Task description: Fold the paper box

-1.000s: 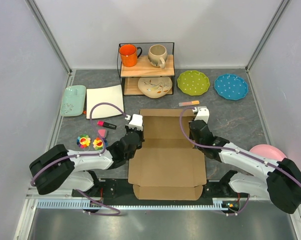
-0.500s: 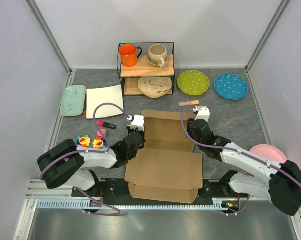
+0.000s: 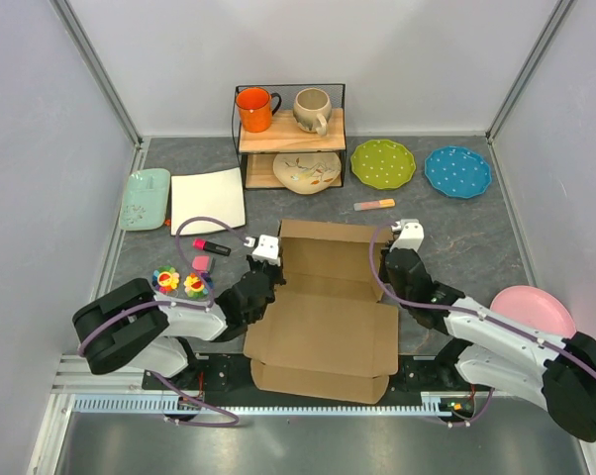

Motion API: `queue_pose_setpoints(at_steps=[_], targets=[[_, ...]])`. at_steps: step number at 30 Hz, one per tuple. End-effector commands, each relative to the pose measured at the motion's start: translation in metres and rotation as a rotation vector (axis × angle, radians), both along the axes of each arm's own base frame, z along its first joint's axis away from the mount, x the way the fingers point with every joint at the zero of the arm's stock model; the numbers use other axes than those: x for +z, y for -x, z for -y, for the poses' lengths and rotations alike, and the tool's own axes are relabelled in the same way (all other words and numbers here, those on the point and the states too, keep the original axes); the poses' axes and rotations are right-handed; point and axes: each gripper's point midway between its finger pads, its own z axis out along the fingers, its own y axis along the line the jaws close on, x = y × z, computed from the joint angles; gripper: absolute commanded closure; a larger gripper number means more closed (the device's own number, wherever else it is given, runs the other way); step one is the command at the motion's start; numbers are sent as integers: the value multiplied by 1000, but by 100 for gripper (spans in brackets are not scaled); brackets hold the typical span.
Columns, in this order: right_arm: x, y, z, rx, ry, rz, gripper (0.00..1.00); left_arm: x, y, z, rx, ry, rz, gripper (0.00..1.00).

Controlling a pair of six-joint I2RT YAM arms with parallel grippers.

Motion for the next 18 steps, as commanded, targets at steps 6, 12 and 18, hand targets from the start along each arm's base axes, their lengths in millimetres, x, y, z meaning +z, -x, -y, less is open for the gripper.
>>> queue_pose_setpoints(at_steps=[6,12,18], targets=[[58,-42,9,-140,-51,339,100,58,-21,13,38,151,215,98],[74,-67,4,-180,-6,426,99,53,-33,4,157,166,205,98],[38,-76,-3,-195,2,344,86,9,-35,14,126,72,96,98]])
